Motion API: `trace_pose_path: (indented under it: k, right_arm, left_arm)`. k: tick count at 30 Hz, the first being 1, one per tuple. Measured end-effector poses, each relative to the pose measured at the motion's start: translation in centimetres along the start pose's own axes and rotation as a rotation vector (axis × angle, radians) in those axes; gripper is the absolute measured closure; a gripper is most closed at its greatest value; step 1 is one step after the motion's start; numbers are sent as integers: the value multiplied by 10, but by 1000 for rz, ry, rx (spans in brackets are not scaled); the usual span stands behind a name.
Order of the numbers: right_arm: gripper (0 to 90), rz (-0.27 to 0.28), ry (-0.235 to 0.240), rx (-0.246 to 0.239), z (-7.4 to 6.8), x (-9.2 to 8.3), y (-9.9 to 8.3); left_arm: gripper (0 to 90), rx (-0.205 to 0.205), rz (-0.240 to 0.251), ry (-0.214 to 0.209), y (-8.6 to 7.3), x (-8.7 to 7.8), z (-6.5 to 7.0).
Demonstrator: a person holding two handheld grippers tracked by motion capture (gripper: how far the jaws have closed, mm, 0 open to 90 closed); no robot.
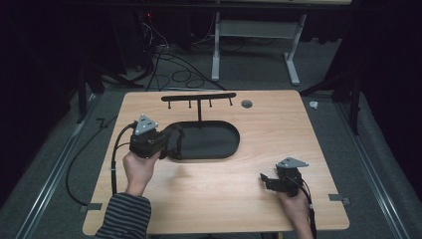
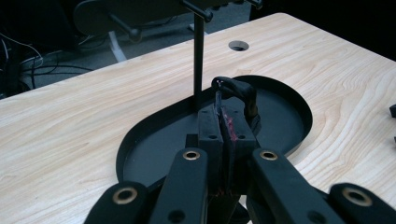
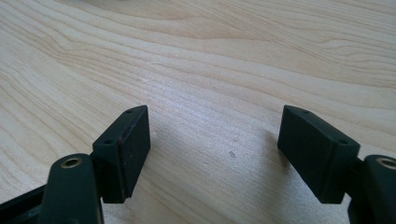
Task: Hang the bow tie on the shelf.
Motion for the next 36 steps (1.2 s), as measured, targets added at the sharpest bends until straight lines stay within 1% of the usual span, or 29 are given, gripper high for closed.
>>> trace_pose_path:
  k: [8, 10, 13, 16, 17, 24, 30, 32, 34, 36]
  right_arm:
    - [266, 0, 0, -1, 0, 0, 0]
    - [266, 0, 0, 0, 0, 0, 0]
    - [266, 0, 0, 0, 0, 0, 0]
    - [266, 0, 0, -1, 0, 0, 0]
    - [266, 0, 0, 0, 0, 0, 0]
    - [266, 0, 0, 0, 0, 0, 0]
    - [266, 0, 0, -1, 0, 0, 0]
    - [266, 0, 0, -1, 0, 0, 0]
    - [266, 0, 0, -2, 0, 0, 0]
    - [266, 0, 0, -1, 0, 0, 0]
  left_arm:
    - [874, 1, -1, 3, 5, 2, -2]
    - [874, -1, -7, 3, 8, 3, -5]
    - [874, -7, -3, 4, 12, 4, -7]
    - [874, -6, -3, 6, 14, 4, -8]
    - [874, -2, 1, 11, 17, 4, -10]
    - [874, -18, 8, 18, 25, 7, -16]
    - [874, -17, 11, 26, 30, 9, -19]
    - [874, -30, 11, 27, 33, 11, -23]
    - [874, -30, 10, 30, 34, 12, -24]
    - [874, -33, 12, 42, 36, 14, -28]
Point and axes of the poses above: each handheld gripper's, and its own axes: x roughly forward along the jaws, y roughly out of its top, z roughly to its right, the point moved 4 cm from there along x, roughly forward along the jaws
